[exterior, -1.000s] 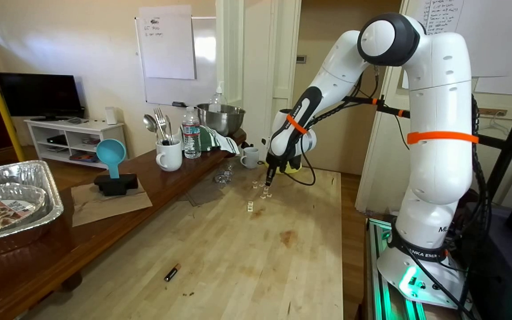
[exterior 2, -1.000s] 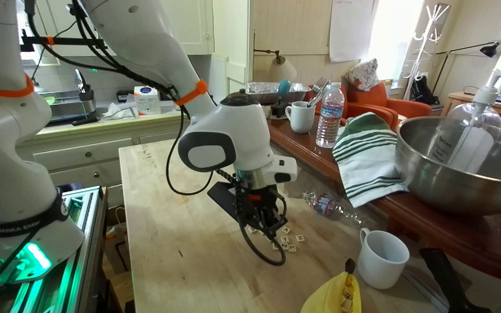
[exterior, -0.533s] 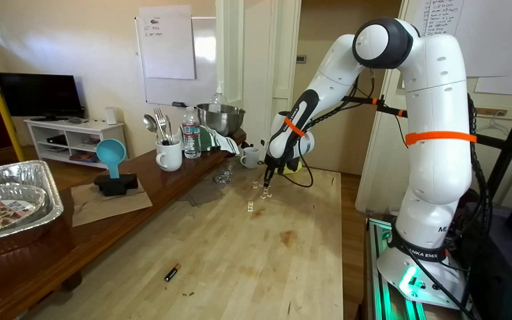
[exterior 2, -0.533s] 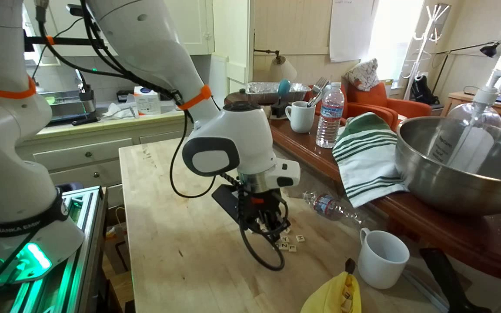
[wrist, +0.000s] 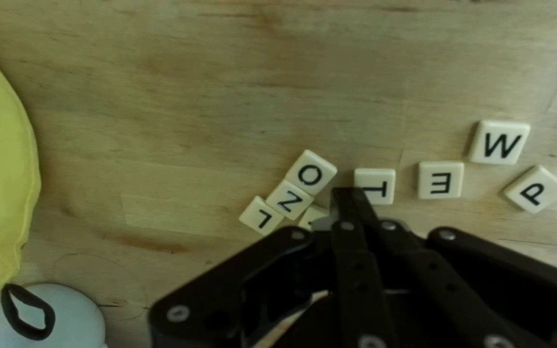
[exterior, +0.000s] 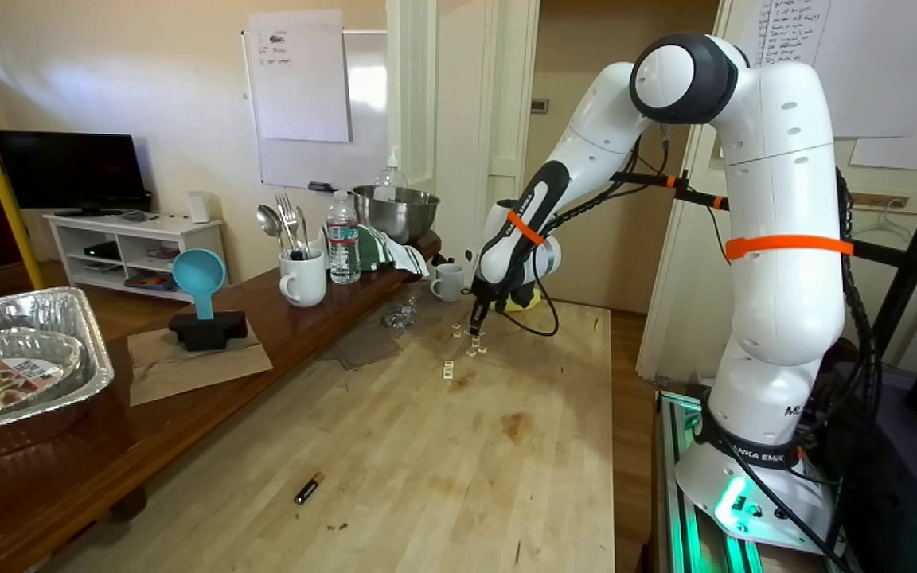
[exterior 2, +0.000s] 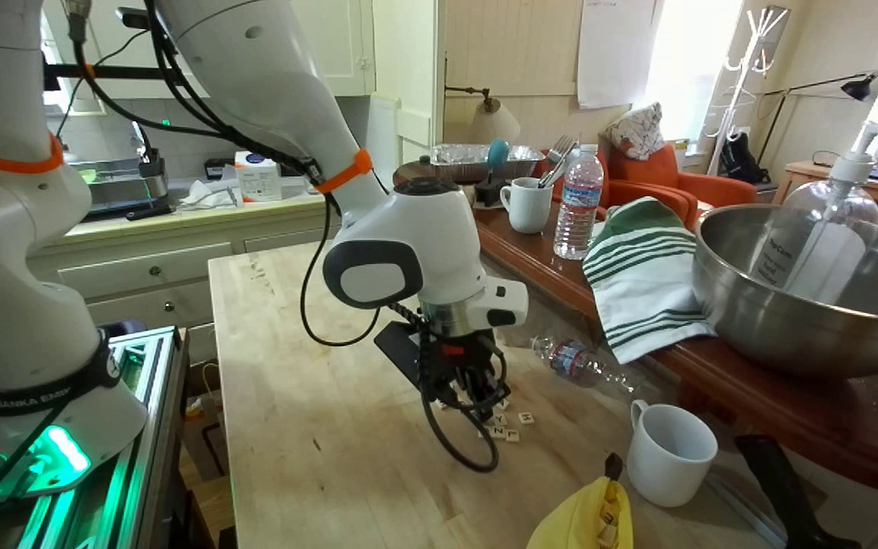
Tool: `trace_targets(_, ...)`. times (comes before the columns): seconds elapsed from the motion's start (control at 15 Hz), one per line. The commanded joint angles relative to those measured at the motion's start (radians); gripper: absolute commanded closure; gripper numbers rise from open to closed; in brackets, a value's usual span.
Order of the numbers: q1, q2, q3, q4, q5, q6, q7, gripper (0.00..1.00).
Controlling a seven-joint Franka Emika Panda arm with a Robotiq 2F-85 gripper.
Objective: Move the letter pieces on the table
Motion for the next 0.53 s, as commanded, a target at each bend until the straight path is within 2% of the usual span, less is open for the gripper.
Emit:
trace_targets(0.0, -0.02, 0.007, 0.018, 0.007, -0.021, 0.004, 0.026, 1.0)
trace_targets(0.47, -0.015, 0.011, 0.019, 0.007, -0.027, -0.006, 0.027, 1.0)
